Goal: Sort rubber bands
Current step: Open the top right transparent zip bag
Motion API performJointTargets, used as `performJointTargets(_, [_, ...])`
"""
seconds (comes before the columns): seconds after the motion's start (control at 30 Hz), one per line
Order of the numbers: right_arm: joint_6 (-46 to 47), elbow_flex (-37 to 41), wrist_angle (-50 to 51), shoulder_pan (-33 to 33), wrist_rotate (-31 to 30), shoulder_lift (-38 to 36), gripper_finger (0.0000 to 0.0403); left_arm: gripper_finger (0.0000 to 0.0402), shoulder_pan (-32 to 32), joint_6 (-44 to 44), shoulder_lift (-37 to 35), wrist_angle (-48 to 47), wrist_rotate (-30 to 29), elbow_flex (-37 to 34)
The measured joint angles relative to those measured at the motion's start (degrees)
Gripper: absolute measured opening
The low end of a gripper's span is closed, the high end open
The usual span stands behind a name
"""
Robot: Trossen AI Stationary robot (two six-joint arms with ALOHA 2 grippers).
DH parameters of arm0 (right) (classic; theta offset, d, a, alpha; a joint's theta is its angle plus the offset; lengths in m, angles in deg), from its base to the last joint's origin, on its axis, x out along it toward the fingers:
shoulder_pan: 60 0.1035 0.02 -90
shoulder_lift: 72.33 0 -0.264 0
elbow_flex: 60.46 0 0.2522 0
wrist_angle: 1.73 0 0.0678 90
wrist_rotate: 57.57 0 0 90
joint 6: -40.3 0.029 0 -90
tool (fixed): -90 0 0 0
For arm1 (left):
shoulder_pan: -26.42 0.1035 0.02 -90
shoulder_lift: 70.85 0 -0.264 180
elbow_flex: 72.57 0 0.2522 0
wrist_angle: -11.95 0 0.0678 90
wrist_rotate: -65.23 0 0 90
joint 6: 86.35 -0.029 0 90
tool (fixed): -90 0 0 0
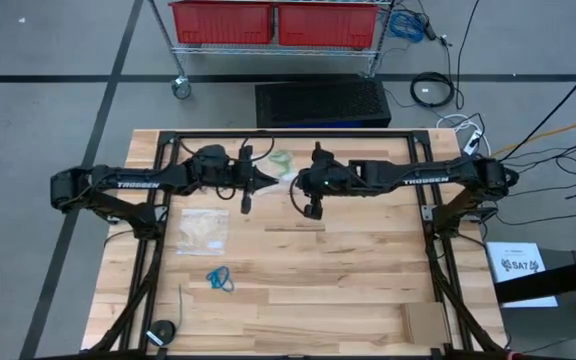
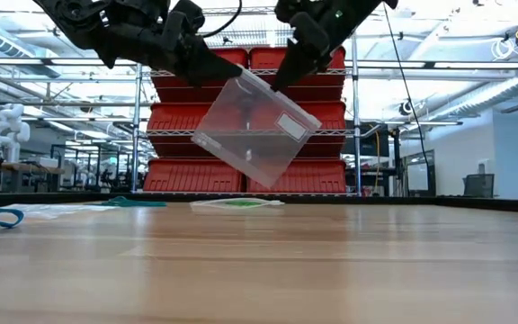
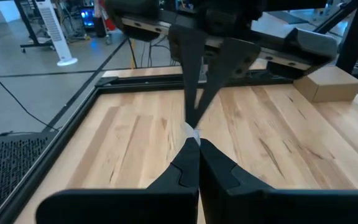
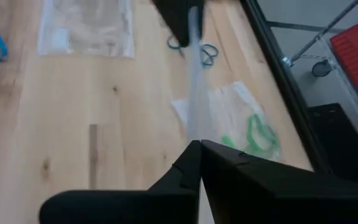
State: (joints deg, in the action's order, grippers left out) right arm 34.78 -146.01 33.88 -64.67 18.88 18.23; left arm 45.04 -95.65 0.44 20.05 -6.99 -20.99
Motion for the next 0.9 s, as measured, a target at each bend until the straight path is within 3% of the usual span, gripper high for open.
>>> performJointTargets(0.2, [-1.2, 0.0, -2.2, -1.1, 0.3, 0.8, 0.0, 0.0, 0.0, 0.0, 0.0, 0.1, 0.1, 0.0])
performJointTargets(0.37, [-1.1, 0.0, -3.4, -1.8, 5.1, 3.6, 0.0, 0.0, 0.0, 0.0, 0.0, 1.0, 0.1, 0.0])
performJointTargets(0.57, [2.1, 0.0, -7.3, -2.5, 3.5, 7.7, 0.0005, 0.0, 0.0, 1.5, 0.0, 1.6, 0.1, 0.0])
performJointTargets(0.83, [7.9, 0.0, -11.7, -5.1, 3.2, 7.3, 0.0096, 0.0, -1.8, 1.6, 0.0, 0.9, -3.1, -2.0])
performJointTargets(0.9, [7.1, 0.0, -12.4, -5.1, 5.9, 7.3, 0.0116, 0.0, -2.0, 1.5, 0.0, 0.9, -5.1, -2.8])
